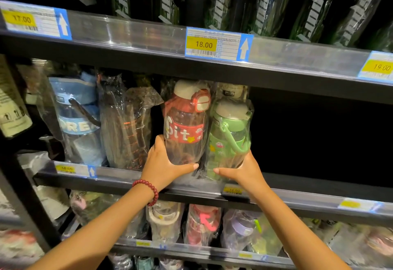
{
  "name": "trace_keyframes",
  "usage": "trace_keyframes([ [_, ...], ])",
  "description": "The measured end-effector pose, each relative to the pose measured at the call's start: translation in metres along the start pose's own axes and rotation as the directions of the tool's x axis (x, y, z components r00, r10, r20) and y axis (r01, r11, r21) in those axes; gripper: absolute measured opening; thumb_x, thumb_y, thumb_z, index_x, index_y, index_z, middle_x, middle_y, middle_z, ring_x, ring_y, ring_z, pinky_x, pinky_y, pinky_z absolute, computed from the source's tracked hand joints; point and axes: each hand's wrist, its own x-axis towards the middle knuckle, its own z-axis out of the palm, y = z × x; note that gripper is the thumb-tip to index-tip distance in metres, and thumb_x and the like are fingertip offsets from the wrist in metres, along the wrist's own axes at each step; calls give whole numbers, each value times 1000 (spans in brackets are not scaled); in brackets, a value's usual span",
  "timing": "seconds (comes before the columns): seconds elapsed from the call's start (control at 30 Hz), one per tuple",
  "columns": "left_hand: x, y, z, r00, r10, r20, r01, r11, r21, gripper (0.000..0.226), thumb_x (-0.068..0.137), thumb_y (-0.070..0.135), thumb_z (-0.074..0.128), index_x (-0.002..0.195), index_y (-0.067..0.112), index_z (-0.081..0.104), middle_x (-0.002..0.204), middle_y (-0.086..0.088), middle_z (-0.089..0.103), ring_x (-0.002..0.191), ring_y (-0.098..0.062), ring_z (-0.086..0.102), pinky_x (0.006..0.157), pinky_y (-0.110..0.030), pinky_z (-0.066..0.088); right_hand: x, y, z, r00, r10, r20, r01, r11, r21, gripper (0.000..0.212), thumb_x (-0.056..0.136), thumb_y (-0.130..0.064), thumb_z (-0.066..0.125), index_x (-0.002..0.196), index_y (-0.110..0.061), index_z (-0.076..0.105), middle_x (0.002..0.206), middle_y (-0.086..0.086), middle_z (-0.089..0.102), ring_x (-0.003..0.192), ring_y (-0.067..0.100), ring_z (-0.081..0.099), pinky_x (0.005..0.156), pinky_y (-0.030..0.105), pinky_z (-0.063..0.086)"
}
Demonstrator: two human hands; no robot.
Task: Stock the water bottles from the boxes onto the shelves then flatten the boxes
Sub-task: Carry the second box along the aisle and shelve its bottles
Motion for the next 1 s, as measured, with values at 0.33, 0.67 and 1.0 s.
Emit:
trace_keyframes([
  [0.33,-1,3,9,992,3,-127,5,998,65,78,57,41,85,102,24,23,100,2,51,90,-28,61,72,-37,53,-6,-2,13,994,-55,-93,44,992,-118,93,61,-26,88,138,-23,37,124,-13,55,110,2,54,80,4,38],
  [0.67,-13,10,8,986,19,-168,15,979,202,90,59,51,82,121,12,29,122,-11,56,104,-33,60,74,-39,50,-18,-11,6,998,-23,-55,14,985,-173,85,68,-34,84,136,-17,36,131,-3,53,118,13,52,89,21,41],
  [1.0,-64,31,0,960,-164,-229,154,986,-63,84,68,30,82,134,6,37,135,-11,48,120,-24,50,97,-34,42,-69,-15,-47,994,-105,30,107,992,-62,52,76,-24,78,120,-14,52,118,-1,56,108,16,56,85,22,44],
])
